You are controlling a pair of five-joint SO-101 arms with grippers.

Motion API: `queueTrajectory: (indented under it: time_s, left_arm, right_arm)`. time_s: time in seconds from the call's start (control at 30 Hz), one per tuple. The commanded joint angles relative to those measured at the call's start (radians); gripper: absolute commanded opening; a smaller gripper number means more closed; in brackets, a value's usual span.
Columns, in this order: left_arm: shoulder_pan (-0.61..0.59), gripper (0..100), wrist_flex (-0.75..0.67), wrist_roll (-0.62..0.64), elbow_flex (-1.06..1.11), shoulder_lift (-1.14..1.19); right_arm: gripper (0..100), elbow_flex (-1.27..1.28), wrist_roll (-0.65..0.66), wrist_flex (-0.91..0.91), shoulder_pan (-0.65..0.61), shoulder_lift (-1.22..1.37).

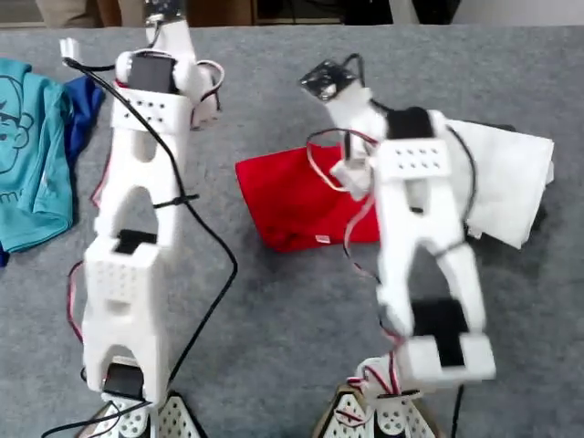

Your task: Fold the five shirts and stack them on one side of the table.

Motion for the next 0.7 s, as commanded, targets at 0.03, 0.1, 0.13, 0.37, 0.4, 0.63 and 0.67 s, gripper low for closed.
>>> queueTrajectory:
  time_s: [0.03, 0.1, 0.13, 0.37, 0.4, 0.63, 0.67]
  left_arm:
    - [-0.057, 2, -0.098, -0.021, 0.537, -0.265]
    - [-0.078, 2, -0.29, -0.021, 0.804, -0.329]
    - [-0.081, 2, -0.413, -0.021, 0.944, -0.346]
    - [-0.097, 2, -0.922, -0.021, 1.419, -0.446]
    - [-0.103, 2, -0.922, -0.02, 1.419, -0.452]
    - [-0.103, 2, -0.928, -0.02, 1.421, -0.452]
    - [-0.103, 2, -0.928, -0.02, 1.421, -0.452]
  right_arm:
    - [0.4, -0.234, -0.028, 0.092, -0.041, 0.177]
    - [0.3, -0.325, -0.037, 0.123, -0.041, 0.254]
    - [0.3, -0.369, -0.037, 0.132, -0.036, 0.291]
    - [0.3, -0.699, -0.052, 0.147, 0.027, 0.561]
    - [0.3, -0.759, -0.071, 0.146, 0.045, 0.602]
    - [0.3, -1.211, -0.1, 0.15, 0.116, 0.86]
    - [0.3, -1.27, -0.1, 0.15, 0.116, 0.889]
